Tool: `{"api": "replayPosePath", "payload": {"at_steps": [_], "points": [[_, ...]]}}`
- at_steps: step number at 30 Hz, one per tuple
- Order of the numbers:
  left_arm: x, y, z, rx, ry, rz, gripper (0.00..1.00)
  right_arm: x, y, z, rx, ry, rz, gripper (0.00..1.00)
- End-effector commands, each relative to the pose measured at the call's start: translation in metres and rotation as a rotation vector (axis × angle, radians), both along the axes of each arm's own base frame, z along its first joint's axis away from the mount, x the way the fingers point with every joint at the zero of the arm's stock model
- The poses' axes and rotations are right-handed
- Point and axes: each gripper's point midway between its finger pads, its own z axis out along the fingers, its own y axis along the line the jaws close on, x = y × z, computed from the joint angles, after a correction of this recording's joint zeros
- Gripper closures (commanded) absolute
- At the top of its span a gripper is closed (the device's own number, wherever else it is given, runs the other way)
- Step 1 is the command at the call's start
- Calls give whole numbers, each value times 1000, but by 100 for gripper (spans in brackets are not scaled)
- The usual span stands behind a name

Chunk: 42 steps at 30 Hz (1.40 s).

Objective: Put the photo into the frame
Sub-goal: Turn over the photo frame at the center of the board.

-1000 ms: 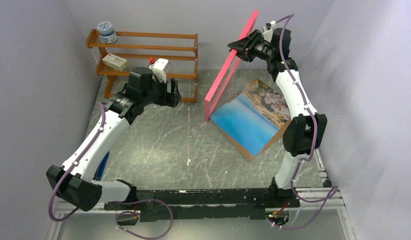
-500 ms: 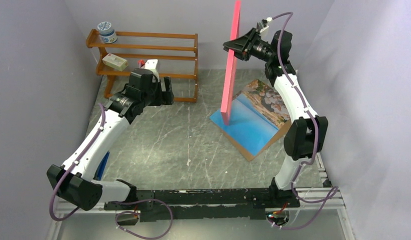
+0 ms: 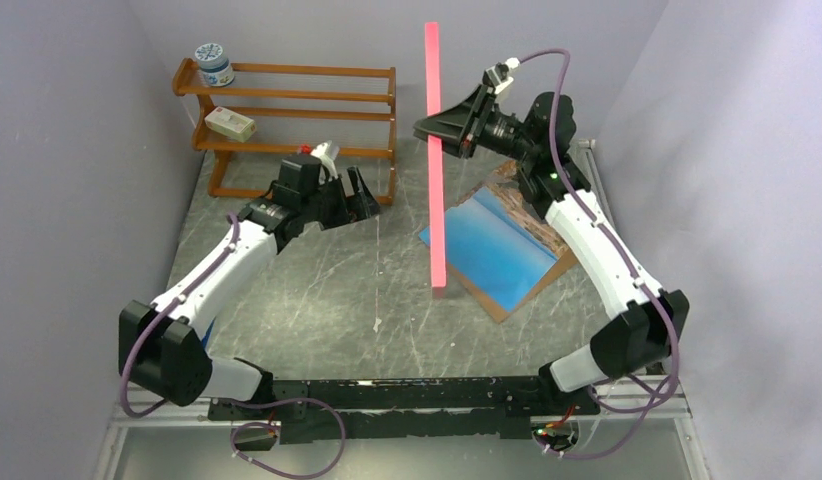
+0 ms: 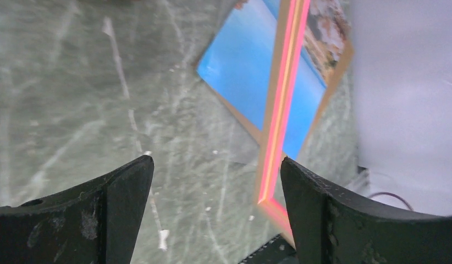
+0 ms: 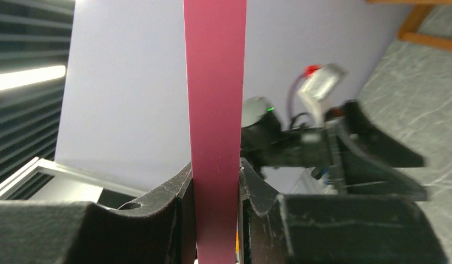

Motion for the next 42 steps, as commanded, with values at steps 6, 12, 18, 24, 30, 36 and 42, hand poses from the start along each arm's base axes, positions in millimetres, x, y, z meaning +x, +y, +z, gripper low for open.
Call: {"api": "replayPosePath", "payload": {"at_steps": [6, 12, 18, 24, 30, 36, 42], "points": [[4, -65, 36, -400, -61, -175, 6, -70, 26, 74, 192, -90, 36, 100], [5, -67, 14, -353, -33, -170, 6, -94, 37, 96, 268, -100, 94, 100], [10, -67, -6, -304, 6, -168, 9, -109, 45, 106, 303, -96, 127, 100], [3, -60, -13, -271, 29, -161, 42, -115, 44, 104, 304, -80, 110, 100], [-17, -35, -29, -175, 49, -119, 97, -110, 36, 61, 137, -45, 36, 98], [-50, 2, -49, -33, 73, -108, 97, -103, 1, 0, -81, 46, -85, 75], [-71, 30, -59, 77, 107, -68, 97, -108, -16, -50, -128, 131, -89, 45]]}}
